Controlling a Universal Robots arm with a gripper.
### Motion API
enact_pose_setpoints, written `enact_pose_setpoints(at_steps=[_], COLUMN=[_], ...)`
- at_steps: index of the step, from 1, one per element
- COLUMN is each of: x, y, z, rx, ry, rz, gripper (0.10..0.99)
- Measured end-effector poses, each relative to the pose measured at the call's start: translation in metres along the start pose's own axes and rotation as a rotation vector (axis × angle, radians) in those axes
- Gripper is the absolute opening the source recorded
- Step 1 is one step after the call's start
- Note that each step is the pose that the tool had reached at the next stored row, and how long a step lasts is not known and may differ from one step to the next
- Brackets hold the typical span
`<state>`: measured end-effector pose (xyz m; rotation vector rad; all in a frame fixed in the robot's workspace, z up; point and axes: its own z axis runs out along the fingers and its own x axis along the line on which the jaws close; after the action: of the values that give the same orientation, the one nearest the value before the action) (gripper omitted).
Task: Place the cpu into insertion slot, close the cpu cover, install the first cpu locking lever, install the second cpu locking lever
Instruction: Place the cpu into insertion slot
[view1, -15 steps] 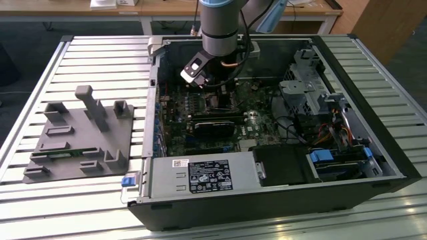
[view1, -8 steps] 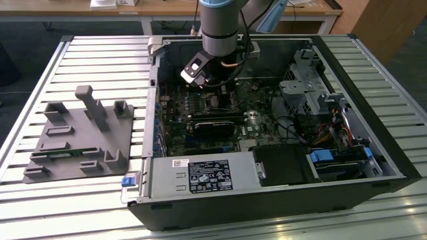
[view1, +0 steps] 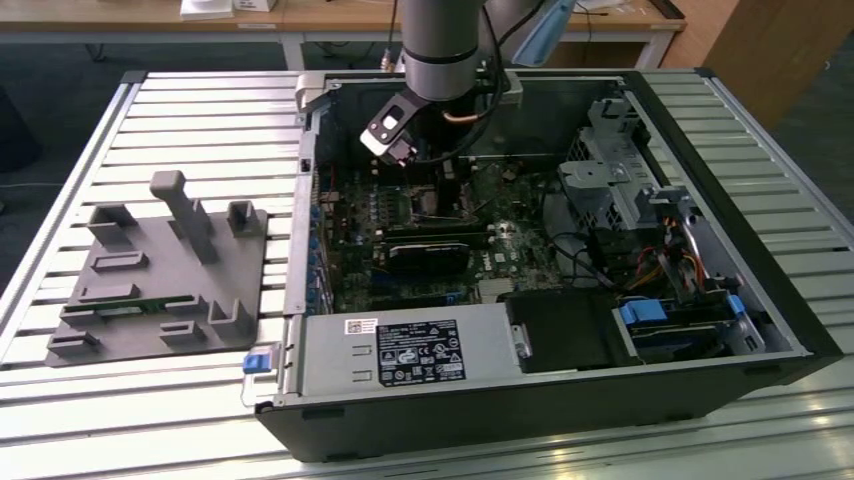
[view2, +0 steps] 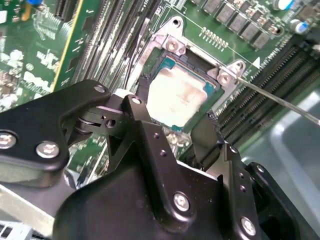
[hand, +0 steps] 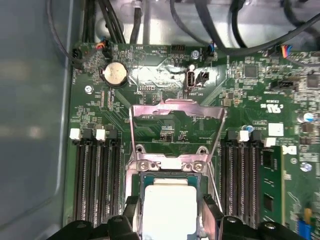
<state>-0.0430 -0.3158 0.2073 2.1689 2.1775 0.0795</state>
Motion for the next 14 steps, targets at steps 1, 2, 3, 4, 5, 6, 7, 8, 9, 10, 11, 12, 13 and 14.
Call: enact_pose_setpoints(at_steps=[1, 2, 3, 4, 5, 6, 7, 8, 9, 10, 11, 12, 13, 14], x=[-0.0001, -0.0001, -0.0001, -0.0001, -0.0002, -0.0007, -0.0014, -0.0022, -0.0027, -0.0032, -0.0036, -0.0038, -0.0039, -0.0041], y=[0.0003, 0.0005, 0.0008, 0.0010, 0.0013, 0.0018, 0.0021, 0.0023, 0.0025, 0.0028, 0.0030, 0.0032, 0.0036, 0.0038], z=[-0.0030, -0.0053, -0.0074, -0.0086, -0.0087, -0.0086, -0.0087, -0.0087, -0.0086, -0.0086, -0.0086, -0.0085, -0.0085, -0.0085], rx=[0.001, 0.001, 0.003, 0.005, 0.007, 0.011, 0.014, 0.015, 0.016, 0.017, 0.017, 0.018, 0.019, 0.019], ry=[-0.0001, -0.0001, -0.0001, -0.0001, 0.0003, 0.0002, 0.0002, 0.0009, 0.0014, 0.0017, 0.0020, 0.0023, 0.0026, 0.0031], rz=[0.000, 0.000, 0.000, 0.000, 0.000, 0.000, 0.000, 0.000, 0.000, 0.000, 0.000, 0.000, 0.000, 0.000], gripper=[0.612, 0.612, 0.596, 0.533, 0.533, 0.471, 0.412, 0.412, 0.357, 0.298, 0.298, 0.239, 0.180, 0.180])
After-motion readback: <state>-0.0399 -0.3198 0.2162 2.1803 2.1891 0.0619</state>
